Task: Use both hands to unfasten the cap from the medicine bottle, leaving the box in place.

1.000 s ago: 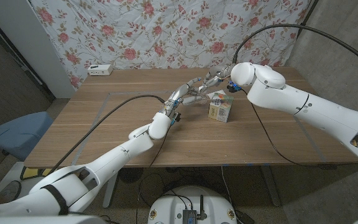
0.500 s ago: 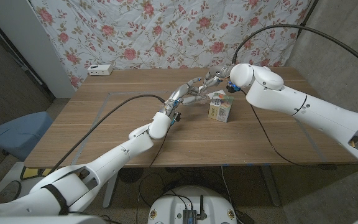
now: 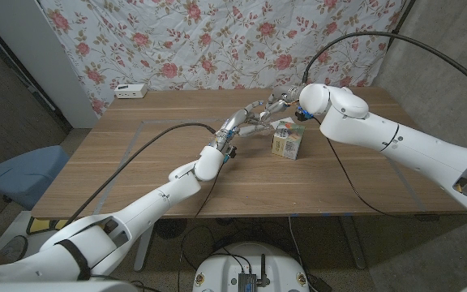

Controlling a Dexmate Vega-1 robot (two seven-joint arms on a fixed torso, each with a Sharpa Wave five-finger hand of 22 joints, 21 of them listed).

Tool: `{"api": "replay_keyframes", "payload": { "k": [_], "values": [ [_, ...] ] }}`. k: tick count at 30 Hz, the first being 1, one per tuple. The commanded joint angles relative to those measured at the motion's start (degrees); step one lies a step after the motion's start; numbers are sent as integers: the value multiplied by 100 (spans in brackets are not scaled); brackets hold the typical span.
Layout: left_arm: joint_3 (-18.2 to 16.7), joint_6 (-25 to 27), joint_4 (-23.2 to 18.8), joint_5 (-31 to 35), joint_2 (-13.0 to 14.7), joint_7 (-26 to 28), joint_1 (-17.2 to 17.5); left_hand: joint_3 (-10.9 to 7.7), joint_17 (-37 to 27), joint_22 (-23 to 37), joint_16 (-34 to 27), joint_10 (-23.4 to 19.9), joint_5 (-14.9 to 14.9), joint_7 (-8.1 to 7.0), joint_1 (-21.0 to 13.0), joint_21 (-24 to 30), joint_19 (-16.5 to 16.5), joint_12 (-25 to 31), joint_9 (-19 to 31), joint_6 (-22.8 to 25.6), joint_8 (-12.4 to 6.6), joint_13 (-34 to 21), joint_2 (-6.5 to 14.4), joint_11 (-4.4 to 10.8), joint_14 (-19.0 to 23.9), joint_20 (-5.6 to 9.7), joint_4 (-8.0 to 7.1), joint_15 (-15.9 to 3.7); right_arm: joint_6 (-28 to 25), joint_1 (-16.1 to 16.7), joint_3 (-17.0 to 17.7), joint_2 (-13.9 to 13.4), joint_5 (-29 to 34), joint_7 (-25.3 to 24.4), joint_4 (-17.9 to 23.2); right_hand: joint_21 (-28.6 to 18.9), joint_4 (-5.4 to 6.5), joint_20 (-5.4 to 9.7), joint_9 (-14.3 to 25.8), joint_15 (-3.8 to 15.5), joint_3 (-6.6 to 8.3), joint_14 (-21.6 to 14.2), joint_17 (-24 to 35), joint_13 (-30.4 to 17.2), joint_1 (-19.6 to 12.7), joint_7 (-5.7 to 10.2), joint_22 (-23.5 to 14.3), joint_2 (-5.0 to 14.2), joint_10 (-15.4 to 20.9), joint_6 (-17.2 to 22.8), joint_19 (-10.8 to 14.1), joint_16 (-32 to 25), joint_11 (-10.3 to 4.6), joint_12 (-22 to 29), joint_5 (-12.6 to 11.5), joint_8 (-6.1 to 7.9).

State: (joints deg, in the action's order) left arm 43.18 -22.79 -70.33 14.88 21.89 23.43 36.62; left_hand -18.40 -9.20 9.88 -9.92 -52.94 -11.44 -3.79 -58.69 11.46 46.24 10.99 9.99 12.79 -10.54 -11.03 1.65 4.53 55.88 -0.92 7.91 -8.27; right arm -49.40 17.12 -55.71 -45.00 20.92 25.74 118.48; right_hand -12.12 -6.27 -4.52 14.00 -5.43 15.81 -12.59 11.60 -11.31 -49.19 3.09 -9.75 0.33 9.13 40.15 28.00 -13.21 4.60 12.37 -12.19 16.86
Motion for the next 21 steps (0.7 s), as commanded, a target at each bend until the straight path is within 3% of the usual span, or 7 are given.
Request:
{"api": "replay_keyframes", "payload": {
  "k": [1, 21],
  "values": [
    [2, 53, -63, 1, 10, -11, 24, -41, -15, 15, -11, -309, -39, -7, 5, -7, -26, 22, 18, 59, -28, -22, 44, 258, 6, 3, -8, -255, -77, 67, -29, 2, 162, -46, 66, -9, -51, -2, 20, 18, 9, -77, 8, -27, -44, 37, -19, -4, 96, 93, 50, -57, -19, 35, -12, 58],
    [-25, 55, -135, -38, 53, -39, 101, -58, -16, 16, -10, -303, -37, -18, 33, -6, -29, 19, 18, 83, -29, -22, 47, 256, -4, 6, -18, -251, 54, 312, 142, -1, 244, -265, 174, -20, -146, 122, 34, 295, 50, -279, 26, -24, -155, 155, -22, 92, 376, 516, 213, -116, -187, 66, 1, 248]
  ]
}}
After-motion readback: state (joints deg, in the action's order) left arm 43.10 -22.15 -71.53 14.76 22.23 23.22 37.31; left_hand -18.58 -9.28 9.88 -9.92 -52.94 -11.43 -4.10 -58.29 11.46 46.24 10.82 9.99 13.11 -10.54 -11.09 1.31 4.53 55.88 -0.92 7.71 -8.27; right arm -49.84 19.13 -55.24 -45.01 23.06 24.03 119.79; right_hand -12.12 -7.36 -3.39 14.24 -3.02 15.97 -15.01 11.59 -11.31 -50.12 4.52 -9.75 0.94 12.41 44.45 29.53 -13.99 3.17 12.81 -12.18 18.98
